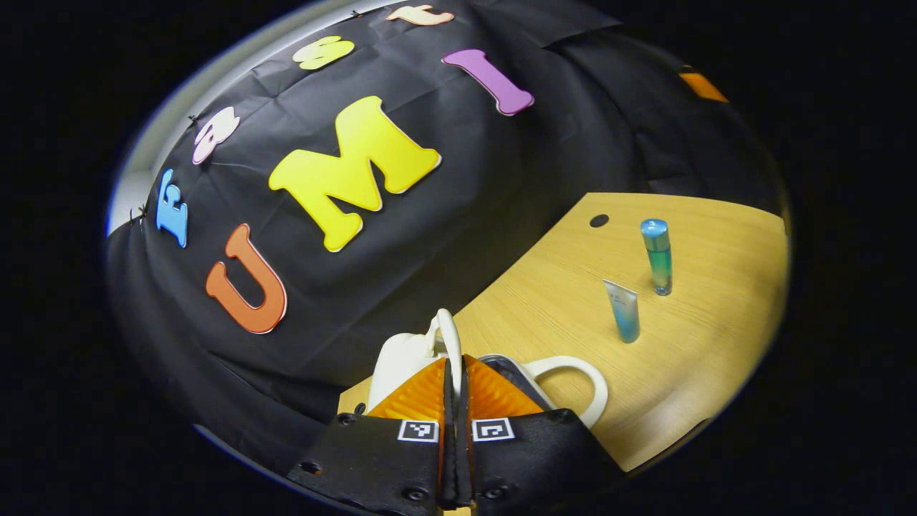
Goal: First open the suitcase, pack the skin care products into it, and then close the suitcase.
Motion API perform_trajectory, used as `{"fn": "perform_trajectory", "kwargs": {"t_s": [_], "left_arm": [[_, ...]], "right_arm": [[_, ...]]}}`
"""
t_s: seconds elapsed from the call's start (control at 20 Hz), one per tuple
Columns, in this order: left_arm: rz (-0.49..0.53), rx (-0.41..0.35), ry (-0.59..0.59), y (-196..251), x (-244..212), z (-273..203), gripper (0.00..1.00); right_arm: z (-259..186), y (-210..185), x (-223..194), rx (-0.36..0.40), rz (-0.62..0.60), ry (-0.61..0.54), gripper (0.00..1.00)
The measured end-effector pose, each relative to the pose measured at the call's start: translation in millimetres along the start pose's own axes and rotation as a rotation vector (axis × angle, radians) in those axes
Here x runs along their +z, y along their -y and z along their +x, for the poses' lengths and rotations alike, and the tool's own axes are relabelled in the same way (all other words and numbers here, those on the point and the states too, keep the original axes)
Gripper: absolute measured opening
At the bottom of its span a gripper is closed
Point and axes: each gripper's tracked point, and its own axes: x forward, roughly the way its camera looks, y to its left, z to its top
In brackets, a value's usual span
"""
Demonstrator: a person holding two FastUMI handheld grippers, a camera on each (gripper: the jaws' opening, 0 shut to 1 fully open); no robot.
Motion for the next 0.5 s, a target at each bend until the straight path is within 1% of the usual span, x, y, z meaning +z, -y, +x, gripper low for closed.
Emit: {"fn": "perform_trajectory", "kwargs": {"t_s": [0.25,0.3,0.4,0.5], "left_arm": [[-0.167,0.091,0.051,-87,-7,-10,0.03],[-0.189,0.102,0.057,-100,-12,-12,0.03],[-0.234,0.099,0.085,-128,-22,-13,0.03],[-0.279,0.127,0.087,-160,-37,-18,0.03]], "right_arm": [[0,-17,16,0.029,0.012,0.021,0.81],[0,-21,18,0.033,0.014,0.023,0.81],[-1,-32,22,0.045,0.004,0.027,0.81],[-1,-42,28,0.056,-0.006,0.033,0.81]]}}
